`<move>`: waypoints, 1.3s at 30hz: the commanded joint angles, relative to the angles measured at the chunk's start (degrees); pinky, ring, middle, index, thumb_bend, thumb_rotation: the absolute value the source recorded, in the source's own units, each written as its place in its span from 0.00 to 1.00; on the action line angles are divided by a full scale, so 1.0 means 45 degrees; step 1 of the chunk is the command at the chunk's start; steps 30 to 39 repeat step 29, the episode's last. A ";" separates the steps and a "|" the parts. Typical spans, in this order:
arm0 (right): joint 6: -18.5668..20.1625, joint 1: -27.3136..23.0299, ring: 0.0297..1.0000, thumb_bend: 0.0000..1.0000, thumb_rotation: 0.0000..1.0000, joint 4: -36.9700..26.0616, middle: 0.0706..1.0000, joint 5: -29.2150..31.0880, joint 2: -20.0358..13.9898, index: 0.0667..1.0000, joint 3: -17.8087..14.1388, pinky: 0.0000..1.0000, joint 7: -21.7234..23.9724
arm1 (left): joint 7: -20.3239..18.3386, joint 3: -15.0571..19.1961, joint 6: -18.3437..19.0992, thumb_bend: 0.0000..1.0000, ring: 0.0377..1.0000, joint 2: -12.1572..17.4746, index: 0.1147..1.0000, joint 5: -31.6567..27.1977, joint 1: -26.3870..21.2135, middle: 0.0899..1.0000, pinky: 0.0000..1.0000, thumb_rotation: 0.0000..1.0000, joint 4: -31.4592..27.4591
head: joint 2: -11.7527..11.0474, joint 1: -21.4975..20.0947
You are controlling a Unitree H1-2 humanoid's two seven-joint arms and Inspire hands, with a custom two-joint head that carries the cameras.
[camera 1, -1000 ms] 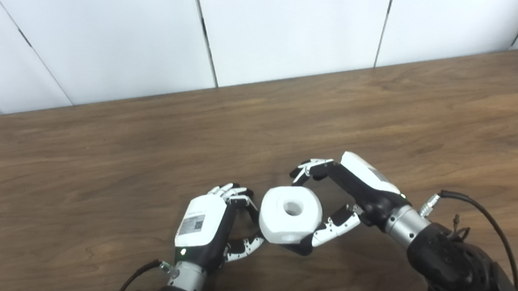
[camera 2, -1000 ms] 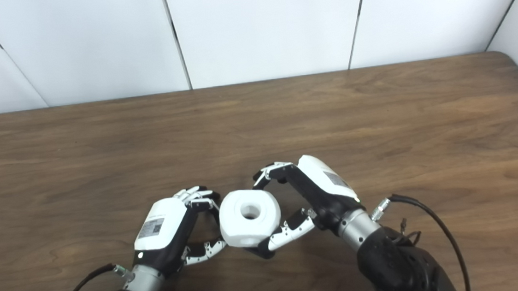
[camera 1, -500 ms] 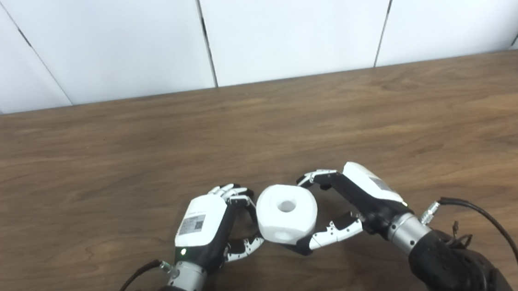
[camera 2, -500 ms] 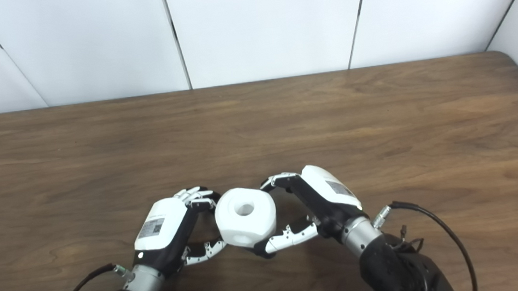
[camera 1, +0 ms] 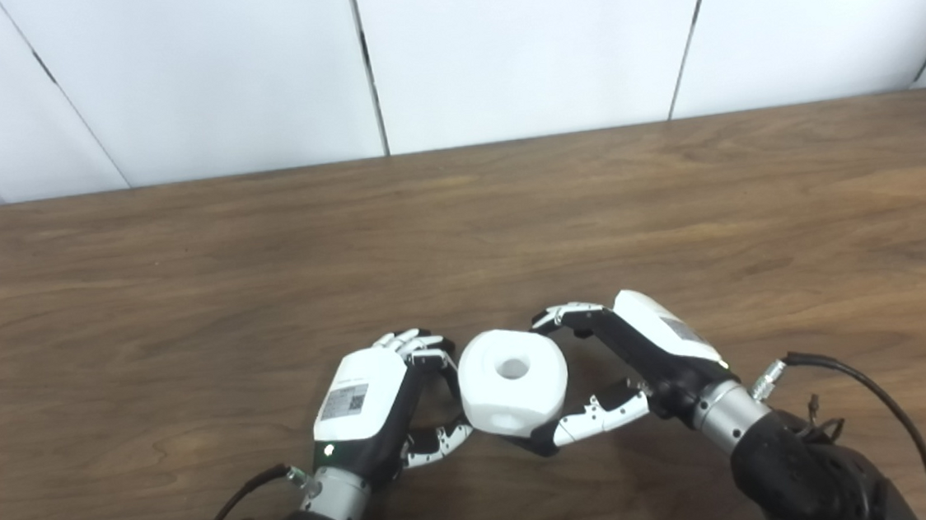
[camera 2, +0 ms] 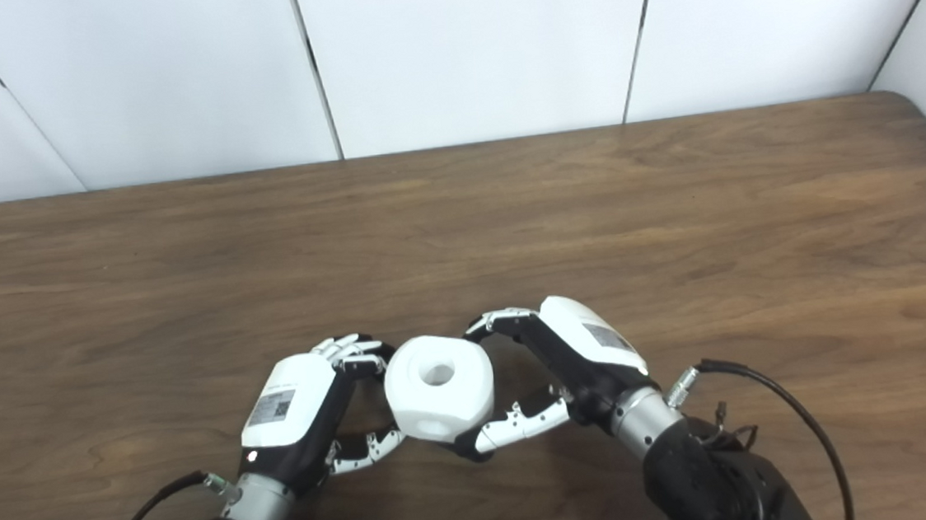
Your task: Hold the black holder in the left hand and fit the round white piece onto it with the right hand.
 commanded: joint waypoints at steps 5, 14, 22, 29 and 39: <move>-0.0039 -0.0777 0.92 1.00 0.49 -0.0131 0.87 -0.0129 -0.0378 0.76 -0.0082 0.86 0.0650 | -0.0661 -0.0074 0.0246 0.52 0.88 0.0157 0.43 0.0108 -0.0084 0.78 0.88 0.06 0.0283 | -0.0064 0.0303; 0.0057 -0.0854 0.96 1.00 0.46 -0.0125 0.90 0.0014 -0.0680 0.81 -0.0659 0.90 0.1439 | -0.2981 0.0292 0.1301 0.96 0.92 0.0742 0.75 -0.0054 -0.0163 0.84 0.91 0.22 -0.1065 | -0.0247 0.0225; 0.0077 -0.0691 0.97 1.00 0.45 -0.0296 0.91 0.0209 -0.0942 0.82 -0.1239 0.94 0.1814 | -0.4987 0.0803 0.2082 1.00 0.96 0.1215 0.90 -0.0760 -0.0146 0.90 0.93 0.25 -0.2480 | -0.0251 0.0266; 0.0079 -0.0673 0.98 1.00 0.46 -0.0260 0.93 0.0246 -0.1075 0.83 -0.1523 0.94 0.2091 | -0.6584 0.1184 0.2813 1.00 0.97 0.1738 0.94 -0.0877 -0.0531 0.94 0.93 0.26 -0.3571 | -0.0270 0.0255; 0.0079 -0.0673 0.98 1.00 0.46 -0.0260 0.93 0.0246 -0.1075 0.83 -0.1523 0.94 0.2091 | -0.6584 0.1184 0.2813 1.00 0.97 0.1738 0.94 -0.0877 -0.0531 0.94 0.93 0.26 -0.3571 | -0.0270 0.0255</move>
